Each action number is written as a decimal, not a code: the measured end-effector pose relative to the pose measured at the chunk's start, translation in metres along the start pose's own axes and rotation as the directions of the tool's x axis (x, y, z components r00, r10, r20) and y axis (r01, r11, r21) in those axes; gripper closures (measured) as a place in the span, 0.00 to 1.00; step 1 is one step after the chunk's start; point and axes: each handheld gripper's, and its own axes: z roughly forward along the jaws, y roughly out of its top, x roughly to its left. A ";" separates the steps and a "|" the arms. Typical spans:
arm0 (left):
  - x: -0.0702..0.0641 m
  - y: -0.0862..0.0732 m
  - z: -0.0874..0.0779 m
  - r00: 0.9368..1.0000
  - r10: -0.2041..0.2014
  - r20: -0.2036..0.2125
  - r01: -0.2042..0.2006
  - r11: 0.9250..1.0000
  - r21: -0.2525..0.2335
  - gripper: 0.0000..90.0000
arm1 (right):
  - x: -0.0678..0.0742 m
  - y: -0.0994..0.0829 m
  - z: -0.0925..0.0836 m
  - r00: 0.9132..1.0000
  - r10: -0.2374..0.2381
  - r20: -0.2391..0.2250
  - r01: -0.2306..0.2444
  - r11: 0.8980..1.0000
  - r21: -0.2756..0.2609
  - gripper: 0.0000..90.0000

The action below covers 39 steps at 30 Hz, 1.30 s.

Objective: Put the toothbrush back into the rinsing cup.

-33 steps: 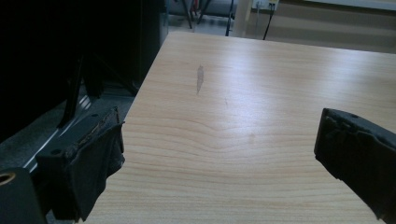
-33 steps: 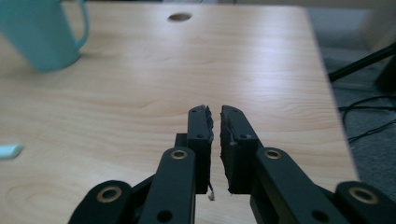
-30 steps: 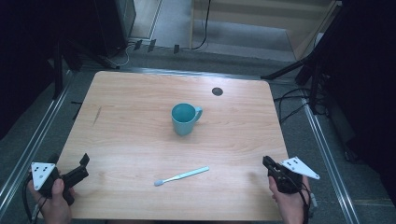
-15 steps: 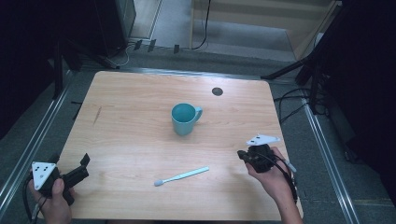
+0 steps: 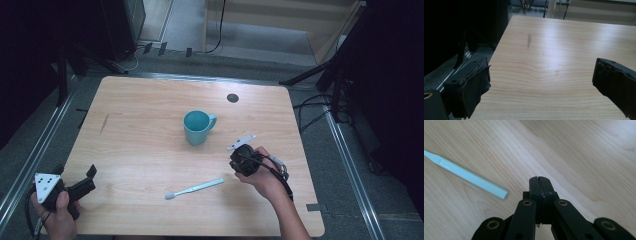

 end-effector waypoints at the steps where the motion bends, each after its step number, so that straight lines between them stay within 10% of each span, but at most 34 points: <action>1: 0.000 0.000 0.000 1.000 0.000 0.001 0.000 1.000 0.001 0.02 | 0.003 0.002 0.003 1.000 -0.012 -0.004 0.012 1.000 0.009 1.00; 24: 0.000 0.000 0.001 1.000 0.001 -0.002 -0.001 1.000 0.008 0.06 | 0.032 0.009 0.039 0.994 -0.084 -0.072 0.093 0.987 0.134 1.00; 39: -0.001 0.000 0.001 1.000 0.011 -0.007 -0.011 1.000 0.007 0.06 | 0.044 -0.002 0.020 0.985 -0.113 -0.131 0.126 0.987 0.102 1.00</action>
